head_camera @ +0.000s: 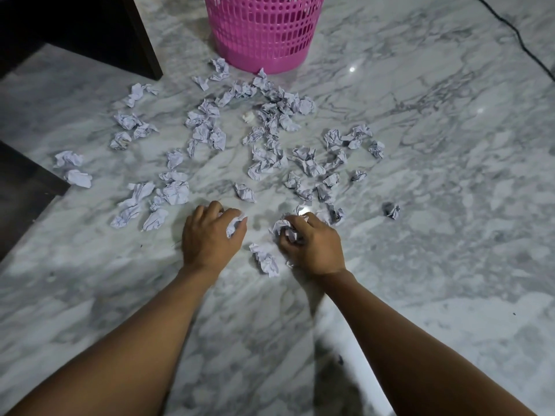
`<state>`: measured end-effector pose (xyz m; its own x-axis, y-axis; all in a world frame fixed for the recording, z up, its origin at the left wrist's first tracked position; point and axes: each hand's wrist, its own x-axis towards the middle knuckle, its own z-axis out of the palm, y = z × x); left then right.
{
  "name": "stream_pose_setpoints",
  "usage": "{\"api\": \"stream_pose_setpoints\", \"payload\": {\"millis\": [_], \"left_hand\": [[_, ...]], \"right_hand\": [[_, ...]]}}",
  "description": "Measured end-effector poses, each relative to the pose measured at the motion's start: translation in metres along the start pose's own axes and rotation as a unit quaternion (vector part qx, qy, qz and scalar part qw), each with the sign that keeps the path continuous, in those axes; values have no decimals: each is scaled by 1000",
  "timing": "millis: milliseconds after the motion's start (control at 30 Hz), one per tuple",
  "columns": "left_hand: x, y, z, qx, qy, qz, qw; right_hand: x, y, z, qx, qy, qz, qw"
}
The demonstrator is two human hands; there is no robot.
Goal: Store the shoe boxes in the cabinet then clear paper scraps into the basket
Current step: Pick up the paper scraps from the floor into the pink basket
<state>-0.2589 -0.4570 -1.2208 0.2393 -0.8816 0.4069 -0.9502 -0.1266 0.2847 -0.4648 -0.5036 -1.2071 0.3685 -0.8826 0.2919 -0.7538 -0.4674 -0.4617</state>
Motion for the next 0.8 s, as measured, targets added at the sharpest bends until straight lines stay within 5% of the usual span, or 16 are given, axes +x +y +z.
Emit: {"api": "stream_pose_setpoints", "payload": {"millis": [333,533,800], "left_hand": [[10,15,-16,-88,-14,-31,996],[4,44,-34,-124,-9,52,991],[-36,44,-28,-43,-130,176,975]], "right_hand": [[26,-6,-23,195,-15,151,969],[45,-16,-47,276,73,198,938],[34,7,-70,242,137,261,925]]}}
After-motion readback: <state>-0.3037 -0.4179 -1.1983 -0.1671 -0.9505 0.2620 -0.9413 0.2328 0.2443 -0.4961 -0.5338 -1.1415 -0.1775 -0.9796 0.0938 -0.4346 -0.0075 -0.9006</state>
